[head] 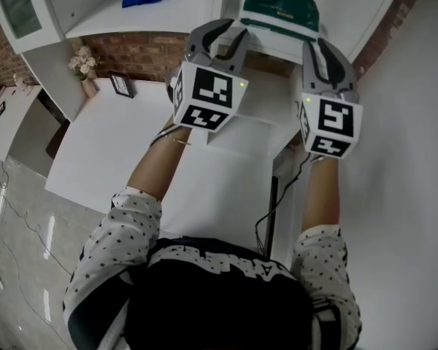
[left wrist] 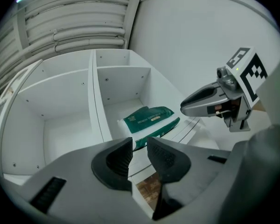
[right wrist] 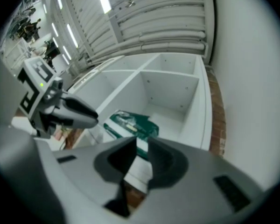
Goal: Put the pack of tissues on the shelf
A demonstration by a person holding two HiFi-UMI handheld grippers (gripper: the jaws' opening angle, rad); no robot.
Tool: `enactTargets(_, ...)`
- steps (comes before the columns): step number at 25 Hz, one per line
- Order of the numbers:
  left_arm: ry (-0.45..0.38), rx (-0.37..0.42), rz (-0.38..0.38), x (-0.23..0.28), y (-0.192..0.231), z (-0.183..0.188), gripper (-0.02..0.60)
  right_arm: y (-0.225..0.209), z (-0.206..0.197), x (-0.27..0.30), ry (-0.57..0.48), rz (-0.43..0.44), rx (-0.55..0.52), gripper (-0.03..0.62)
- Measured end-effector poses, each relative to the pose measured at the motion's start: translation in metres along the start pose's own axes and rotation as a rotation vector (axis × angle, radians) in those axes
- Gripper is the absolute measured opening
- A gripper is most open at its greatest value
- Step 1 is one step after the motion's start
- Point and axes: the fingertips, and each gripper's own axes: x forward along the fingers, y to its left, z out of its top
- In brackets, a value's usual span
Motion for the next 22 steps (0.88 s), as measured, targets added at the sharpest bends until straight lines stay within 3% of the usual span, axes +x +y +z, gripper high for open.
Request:
enactTargets(4, -0.036, -0.004, -0.019, -0.016, -0.004, 0.009, 0.077, 0.011, -0.008, -0.011, -0.015, 0.047, 0.096, 0.050)
enactTargets(9, -0.036, -0.022, -0.070, -0.035, -0.011, 0.006, 0.035, 0.031, -0.008, -0.032, -0.041, 0.104, 0.172, 0.040)
enactTargets(22, 0.007, -0.115, -0.127, -0.091, -0.030, -0.017, 0.035, 0.080, -0.013, -0.083, -0.078, 0.225, 0.335, 0.037)
